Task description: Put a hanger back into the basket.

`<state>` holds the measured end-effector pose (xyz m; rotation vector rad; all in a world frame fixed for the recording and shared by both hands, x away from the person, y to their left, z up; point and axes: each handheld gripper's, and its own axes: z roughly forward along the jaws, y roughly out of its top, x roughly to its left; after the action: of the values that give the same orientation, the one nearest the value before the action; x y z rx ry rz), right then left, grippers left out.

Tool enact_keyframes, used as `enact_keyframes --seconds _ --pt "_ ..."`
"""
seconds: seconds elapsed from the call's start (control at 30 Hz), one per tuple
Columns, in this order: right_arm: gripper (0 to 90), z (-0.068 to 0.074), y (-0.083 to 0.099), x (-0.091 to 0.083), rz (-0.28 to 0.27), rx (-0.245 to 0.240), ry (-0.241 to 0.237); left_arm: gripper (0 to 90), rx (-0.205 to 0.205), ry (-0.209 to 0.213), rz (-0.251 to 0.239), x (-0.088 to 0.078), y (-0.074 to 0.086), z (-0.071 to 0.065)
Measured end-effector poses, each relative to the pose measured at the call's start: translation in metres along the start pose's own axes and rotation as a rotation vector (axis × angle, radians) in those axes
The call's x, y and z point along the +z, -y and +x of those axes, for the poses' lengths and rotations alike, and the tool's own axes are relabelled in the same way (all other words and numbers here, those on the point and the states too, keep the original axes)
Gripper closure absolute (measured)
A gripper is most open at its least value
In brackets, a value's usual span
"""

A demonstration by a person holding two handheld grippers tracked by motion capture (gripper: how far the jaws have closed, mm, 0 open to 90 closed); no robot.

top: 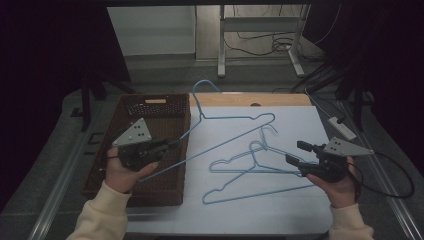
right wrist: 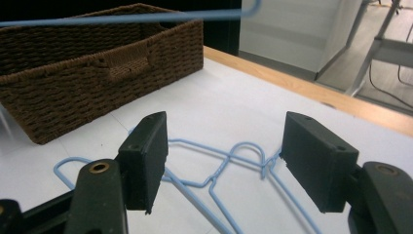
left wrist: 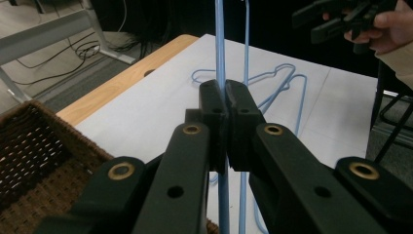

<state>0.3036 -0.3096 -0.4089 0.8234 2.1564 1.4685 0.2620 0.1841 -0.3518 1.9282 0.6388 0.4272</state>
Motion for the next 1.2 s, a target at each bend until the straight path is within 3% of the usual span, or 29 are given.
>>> enact_keyframes --seconds 0.33,0.67,1.2 --pt "33.8 0.004 0.024 0.013 0.044 0.033 0.029 87.6 -0.036 -0.061 -0.015 -0.017 0.01 0.01" --pt "32.9 0.007 0.046 0.009 0.083 0.053 0.022 87.6 -0.075 -0.126 -0.013 -0.031 0.021 0.025" --pt "31.9 0.01 0.054 0.014 0.12 0.046 0.022 87.6 -0.13 -0.234 0.017 -0.05 0.042 0.055"
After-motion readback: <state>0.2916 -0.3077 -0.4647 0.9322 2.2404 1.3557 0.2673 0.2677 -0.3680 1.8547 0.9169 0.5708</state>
